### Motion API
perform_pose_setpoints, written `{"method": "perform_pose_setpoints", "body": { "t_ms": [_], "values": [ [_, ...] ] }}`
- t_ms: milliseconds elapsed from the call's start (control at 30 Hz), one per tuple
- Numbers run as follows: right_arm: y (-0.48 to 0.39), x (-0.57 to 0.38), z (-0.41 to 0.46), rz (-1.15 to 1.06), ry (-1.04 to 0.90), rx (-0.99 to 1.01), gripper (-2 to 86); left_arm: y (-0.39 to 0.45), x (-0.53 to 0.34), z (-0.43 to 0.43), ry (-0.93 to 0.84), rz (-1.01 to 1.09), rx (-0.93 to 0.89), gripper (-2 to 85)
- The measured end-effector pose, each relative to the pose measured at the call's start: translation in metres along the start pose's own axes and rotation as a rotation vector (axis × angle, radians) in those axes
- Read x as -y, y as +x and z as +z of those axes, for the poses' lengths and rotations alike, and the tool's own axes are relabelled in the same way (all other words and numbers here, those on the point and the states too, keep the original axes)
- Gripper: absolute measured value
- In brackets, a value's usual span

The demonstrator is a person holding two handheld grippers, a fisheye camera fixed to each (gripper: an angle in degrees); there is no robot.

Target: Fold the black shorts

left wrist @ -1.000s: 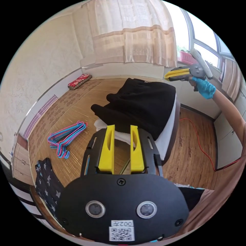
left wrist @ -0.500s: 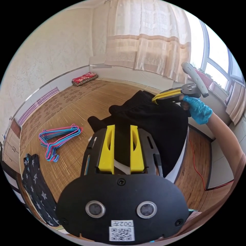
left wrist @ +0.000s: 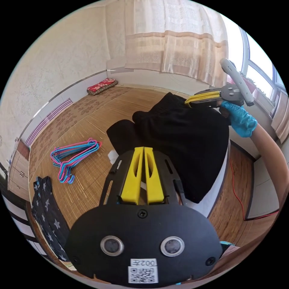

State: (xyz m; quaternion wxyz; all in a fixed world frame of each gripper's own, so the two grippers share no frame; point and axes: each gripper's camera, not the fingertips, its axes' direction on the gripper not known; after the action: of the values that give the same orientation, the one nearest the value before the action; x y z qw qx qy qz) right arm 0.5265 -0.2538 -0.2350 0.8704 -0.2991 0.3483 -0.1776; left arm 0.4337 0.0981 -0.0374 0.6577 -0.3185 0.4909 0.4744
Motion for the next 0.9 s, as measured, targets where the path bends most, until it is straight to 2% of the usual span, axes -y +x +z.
{"method": "perform_pose_setpoints", "body": {
  "t_ms": [200,467,733,900],
  "values": [
    [-0.015,-0.011,-0.048,0.016,0.042,-0.059,0.9,-0.009,-0.036,-0.025,0.018,-0.013,-0.018,-1.0],
    [-0.075,-0.031,-0.128,-0.046,0.082,0.035,0.1,-0.016,-0.105,-0.076,0.047,-0.022,-0.001,-1.6],
    [-0.199,-0.047,-0.224,-0.181,0.198,0.273,-0.5,-0.012,-0.204,-0.140,0.062,-0.085,0.078,-0.8],
    [-0.283,-0.041,-0.280,-0.303,0.222,0.251,-0.7,-0.003,-0.255,-0.177,0.084,-0.160,0.116,-0.7]
  ]
}}
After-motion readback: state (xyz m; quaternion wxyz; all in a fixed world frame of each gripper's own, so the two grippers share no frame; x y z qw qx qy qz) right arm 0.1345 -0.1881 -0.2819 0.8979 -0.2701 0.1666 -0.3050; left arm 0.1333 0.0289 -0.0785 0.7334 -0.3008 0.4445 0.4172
